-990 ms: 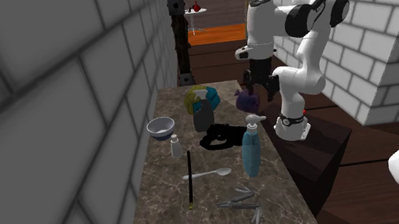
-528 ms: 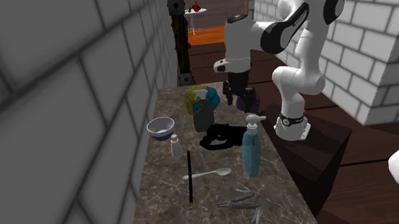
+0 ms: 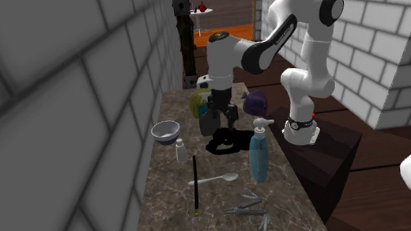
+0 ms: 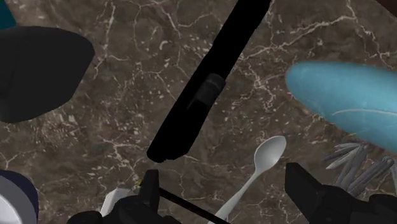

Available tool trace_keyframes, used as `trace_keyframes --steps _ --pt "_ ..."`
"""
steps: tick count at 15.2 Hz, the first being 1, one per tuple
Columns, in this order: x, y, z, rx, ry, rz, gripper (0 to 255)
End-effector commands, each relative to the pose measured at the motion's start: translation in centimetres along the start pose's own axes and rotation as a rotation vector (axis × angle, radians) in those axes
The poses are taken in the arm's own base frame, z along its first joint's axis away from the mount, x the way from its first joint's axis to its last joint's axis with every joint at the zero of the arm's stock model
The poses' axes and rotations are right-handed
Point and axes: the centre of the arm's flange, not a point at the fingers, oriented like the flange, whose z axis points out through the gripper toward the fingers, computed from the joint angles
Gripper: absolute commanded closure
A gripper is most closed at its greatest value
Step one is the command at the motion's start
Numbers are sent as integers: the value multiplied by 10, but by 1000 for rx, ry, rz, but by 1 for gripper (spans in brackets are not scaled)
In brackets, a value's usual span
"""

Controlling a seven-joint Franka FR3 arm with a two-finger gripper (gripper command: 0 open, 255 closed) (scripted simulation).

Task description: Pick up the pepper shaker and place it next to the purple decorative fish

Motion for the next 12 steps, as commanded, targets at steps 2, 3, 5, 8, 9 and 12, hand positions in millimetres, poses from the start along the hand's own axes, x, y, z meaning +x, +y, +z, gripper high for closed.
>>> trace_keyframes --steps 2,3,5,8,9,12 --pt "28 24 16 -18 1 -5 0" --pt "37 31 21 -23 1 -6 0" --pt "55 45 31 -35 1 -9 0" --pt "83 66 47 -52 1 -13 0" --pt "92 73 52 -57 1 -15 0" --pt "120 94 67 -74 1 -19 0"
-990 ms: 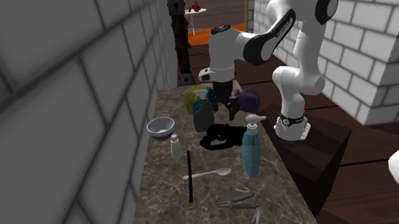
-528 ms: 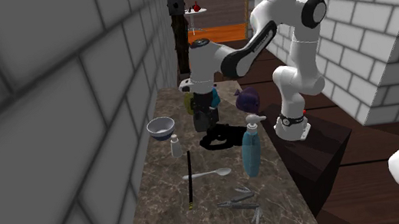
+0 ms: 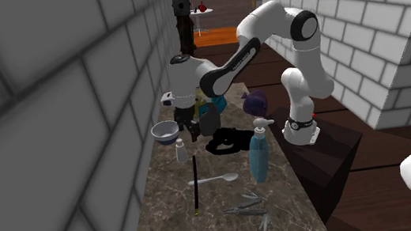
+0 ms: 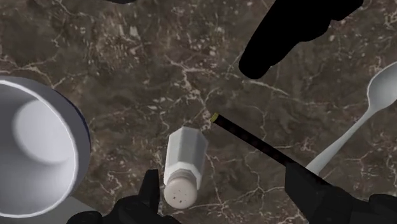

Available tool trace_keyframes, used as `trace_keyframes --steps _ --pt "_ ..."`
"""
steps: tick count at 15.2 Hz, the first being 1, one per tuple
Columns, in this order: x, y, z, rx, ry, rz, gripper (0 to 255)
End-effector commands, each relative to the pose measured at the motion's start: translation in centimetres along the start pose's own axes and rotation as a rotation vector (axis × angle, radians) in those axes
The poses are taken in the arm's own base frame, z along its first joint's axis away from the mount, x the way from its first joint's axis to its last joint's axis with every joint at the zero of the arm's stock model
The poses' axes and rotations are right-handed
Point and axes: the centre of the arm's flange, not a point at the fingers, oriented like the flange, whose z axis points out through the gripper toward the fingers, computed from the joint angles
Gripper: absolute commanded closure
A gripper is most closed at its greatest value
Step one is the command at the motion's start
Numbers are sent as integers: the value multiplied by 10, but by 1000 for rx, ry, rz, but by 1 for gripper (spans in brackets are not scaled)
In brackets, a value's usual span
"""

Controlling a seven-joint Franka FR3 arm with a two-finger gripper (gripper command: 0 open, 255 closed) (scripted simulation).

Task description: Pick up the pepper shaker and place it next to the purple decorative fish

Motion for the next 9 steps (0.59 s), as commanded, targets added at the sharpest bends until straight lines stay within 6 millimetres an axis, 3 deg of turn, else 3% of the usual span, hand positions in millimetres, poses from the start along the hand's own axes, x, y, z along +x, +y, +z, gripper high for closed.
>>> trace_keyframes --steps 1,3,9 --pt "17 12 12 -12 1 -3 0" --pt "31 23 20 -20 1 -5 0" --pt "32 23 52 -20 1 -5 0"
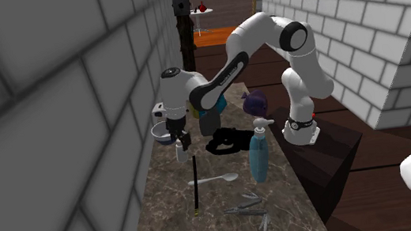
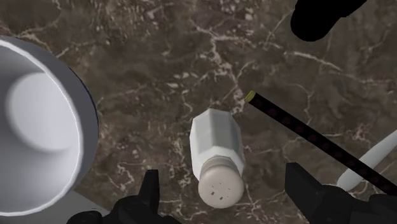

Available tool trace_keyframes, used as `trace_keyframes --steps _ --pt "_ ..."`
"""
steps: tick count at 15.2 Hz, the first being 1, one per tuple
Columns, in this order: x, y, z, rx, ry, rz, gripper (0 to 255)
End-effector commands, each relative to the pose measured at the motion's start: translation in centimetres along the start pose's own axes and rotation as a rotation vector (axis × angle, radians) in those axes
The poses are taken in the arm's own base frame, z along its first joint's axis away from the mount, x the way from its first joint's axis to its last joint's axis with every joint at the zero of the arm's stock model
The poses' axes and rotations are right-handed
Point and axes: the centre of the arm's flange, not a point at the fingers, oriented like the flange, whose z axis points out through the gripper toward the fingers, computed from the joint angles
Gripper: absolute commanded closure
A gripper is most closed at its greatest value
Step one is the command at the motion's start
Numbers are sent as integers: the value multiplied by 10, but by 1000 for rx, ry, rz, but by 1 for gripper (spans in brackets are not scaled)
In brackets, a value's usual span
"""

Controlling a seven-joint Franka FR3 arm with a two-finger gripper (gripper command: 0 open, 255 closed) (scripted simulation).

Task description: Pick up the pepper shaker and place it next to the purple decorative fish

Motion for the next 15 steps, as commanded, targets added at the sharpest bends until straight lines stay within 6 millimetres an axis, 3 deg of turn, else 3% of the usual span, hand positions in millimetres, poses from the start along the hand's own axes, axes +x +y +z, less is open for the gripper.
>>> trace_keyframes --steps 1,9,10,15 --pt "0 0 10 0 0 0 0" --pt "0 0 13 0 0 0 0" --pt "0 0 13 0 0 0 255" --pt "0 0 13 0 0 0 255"
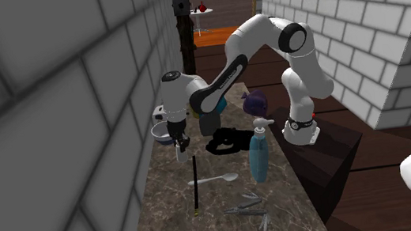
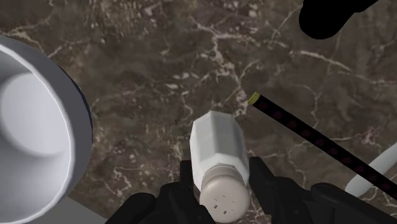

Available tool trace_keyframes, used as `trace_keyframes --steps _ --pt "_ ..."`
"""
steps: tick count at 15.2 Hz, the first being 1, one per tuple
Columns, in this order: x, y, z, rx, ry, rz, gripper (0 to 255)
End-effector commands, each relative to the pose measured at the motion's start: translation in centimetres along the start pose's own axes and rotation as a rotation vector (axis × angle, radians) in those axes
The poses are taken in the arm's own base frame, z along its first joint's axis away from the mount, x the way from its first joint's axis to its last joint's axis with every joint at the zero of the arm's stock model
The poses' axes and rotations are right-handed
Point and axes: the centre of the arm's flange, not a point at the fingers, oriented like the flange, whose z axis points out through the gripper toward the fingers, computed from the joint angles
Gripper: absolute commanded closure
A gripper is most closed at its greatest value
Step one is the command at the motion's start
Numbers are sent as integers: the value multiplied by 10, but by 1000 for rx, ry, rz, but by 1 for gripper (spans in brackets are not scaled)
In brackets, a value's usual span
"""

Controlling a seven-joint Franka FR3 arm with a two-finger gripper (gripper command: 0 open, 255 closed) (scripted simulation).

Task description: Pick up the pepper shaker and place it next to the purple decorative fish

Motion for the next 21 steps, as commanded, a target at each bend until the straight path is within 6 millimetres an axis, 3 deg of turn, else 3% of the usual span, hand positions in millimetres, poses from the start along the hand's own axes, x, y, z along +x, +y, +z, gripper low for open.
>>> trace_keyframes --steps 1,4,21 --pt "0 0 0 0 0 0 255" --pt "0 0 0 0 0 0 255" --pt "2 9 -89 0 0 0 255"
